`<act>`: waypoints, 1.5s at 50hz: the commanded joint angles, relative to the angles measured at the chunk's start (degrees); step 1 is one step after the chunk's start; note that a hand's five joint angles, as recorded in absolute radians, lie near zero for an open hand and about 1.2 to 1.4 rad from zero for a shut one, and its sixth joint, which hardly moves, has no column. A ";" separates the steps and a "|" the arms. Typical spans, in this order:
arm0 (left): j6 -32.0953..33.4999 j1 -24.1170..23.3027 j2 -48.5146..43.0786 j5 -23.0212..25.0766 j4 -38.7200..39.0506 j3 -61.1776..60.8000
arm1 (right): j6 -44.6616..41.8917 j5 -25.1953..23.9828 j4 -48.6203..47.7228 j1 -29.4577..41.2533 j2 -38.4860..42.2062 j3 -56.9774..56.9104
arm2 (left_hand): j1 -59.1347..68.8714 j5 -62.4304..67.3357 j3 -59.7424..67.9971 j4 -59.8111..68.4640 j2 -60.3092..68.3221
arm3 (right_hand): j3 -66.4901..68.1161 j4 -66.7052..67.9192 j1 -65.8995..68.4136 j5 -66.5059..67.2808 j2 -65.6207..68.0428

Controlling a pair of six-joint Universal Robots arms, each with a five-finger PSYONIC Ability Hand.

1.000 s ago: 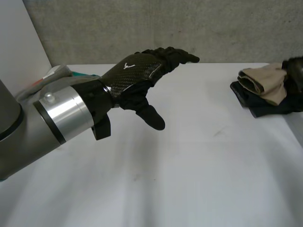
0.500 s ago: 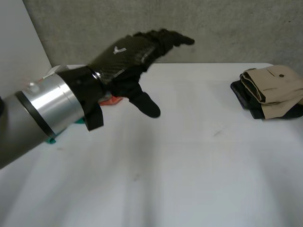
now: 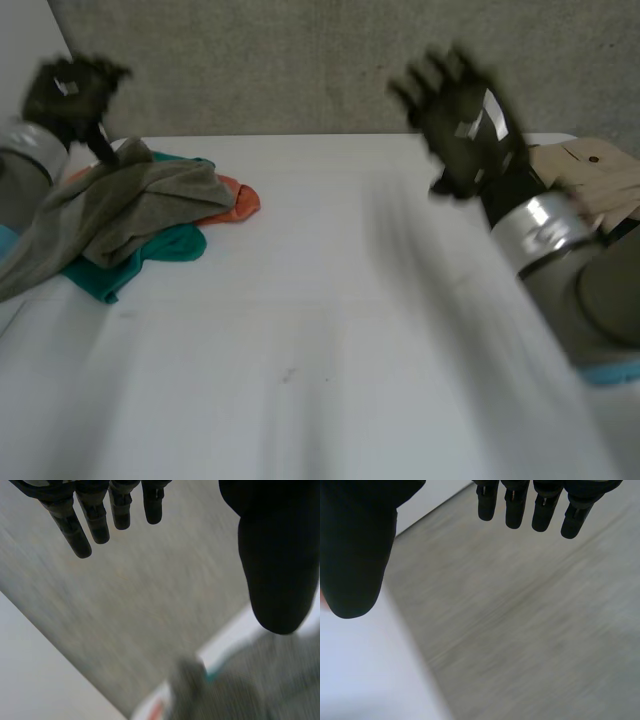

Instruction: Fold the laundry.

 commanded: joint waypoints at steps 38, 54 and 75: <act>-14.15 -28.19 16.05 0.11 11.64 -24.00 | 4.32 8.01 7.68 -6.76 0.51 4.48 | 70.95 67.22 68.48 68.42 70.23 | -1.93 -2.07 -3.16 -2.74 -2.04; -13.27 -25.66 21.47 -0.16 -2.44 -32.18 | 4.94 7.31 19.96 -7.47 1.92 -2.02 | 0.95 -2.78 -1.52 -1.58 0.23 | -1.93 -2.07 -3.16 -2.74 -2.04; -10.64 -15.80 12.27 11.54 -5.86 -31.22 | 8.02 0.89 49.70 -0.88 11.84 -14.33 | 3.01 -0.72 0.54 0.48 2.29 | 5.47 5.34 4.24 4.67 5.36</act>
